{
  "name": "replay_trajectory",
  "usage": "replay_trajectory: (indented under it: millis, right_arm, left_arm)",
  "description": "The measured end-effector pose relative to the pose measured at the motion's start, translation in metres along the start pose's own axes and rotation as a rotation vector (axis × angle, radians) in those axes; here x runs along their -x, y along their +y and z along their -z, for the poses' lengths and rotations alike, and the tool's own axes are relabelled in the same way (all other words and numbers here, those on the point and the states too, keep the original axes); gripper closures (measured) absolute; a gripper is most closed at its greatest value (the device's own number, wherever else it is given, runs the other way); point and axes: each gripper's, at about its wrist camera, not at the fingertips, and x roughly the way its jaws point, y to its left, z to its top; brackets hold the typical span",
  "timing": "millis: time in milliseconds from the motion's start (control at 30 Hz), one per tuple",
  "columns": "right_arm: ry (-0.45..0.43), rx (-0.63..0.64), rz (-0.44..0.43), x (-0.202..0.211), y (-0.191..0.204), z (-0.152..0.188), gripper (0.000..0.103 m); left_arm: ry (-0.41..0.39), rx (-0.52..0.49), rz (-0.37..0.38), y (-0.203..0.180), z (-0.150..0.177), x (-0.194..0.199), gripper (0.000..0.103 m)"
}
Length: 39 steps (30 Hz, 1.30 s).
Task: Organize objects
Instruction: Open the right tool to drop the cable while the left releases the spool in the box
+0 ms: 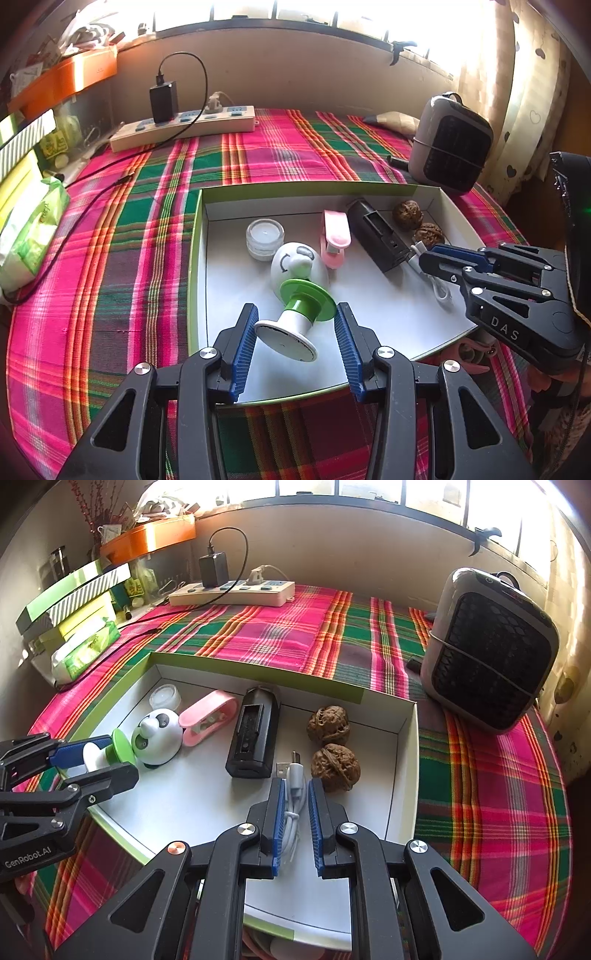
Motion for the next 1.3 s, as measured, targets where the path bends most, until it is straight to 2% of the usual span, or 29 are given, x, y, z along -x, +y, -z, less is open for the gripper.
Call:
replay_trajectory:
  millis: [467,1300]
  right_arm:
    - [-0.005,-0.019,-0.010,0.0009,-0.0003,0.0011,0.089]
    - [-0.017,-0.019,-0.015,0.0061,0.0027,0.0021,0.089]
  left_arm:
    - [0.003,-0.011,-0.031,-0.0015,-0.0007,-0.0033,0.062]
    - [0.006,-0.008,-0.032,-0.0013,-0.0010,-0.0033,0.062]
